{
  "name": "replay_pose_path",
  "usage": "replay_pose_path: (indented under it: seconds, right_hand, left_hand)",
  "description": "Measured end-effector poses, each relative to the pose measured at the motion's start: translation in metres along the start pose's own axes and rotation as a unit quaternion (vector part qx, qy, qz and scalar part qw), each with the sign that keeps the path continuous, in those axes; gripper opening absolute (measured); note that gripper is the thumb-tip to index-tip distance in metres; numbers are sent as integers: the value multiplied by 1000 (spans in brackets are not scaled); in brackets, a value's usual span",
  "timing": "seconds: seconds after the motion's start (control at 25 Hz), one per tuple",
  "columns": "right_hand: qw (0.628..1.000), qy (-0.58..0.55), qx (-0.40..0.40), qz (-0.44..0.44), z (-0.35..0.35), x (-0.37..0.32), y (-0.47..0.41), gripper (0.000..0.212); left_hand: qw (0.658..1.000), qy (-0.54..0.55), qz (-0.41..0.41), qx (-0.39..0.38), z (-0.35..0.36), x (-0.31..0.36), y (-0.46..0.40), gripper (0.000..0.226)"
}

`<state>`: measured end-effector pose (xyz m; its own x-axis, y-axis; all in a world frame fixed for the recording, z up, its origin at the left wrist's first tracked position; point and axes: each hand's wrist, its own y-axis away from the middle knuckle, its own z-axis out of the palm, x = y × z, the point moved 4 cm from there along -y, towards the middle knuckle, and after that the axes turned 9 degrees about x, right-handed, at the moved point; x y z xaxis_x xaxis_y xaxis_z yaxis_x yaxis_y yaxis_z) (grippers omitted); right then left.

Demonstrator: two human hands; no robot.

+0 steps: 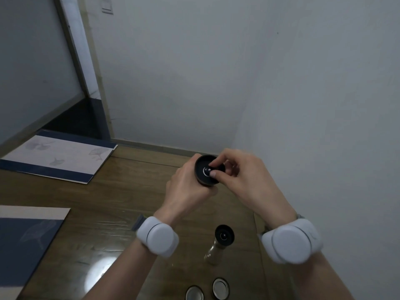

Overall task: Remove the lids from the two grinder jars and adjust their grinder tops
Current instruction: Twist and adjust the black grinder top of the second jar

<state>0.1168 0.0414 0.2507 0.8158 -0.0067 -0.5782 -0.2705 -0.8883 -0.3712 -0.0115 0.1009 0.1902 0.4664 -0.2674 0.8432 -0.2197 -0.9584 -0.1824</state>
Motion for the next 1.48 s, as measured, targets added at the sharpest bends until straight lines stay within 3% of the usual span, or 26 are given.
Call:
replay_pose_path:
  seconds: [0.28,0.64,1.08,1.24,1.48]
  right_hand:
    - [996,21,77,48,10,-7,9,12]
    - [992,64,82,75,8,-12,12,14]
    - [991,87,73,76,11,-11,21,13]
    - [997,54,16,46,7,2,16,17]
    - [995,93,-32,-6,-7,6,3,20]
  left_hand:
    - [996,-8,-19,87,0,3,6,29]
    - [994,-13,-31,105,3,3,6,29]
    - [996,-14,-29,88,13,-3,13,38]
    - [998,-28,-14,53,11,-8,10,37]
    - [998,-64,5,2,14,-6,8,47]
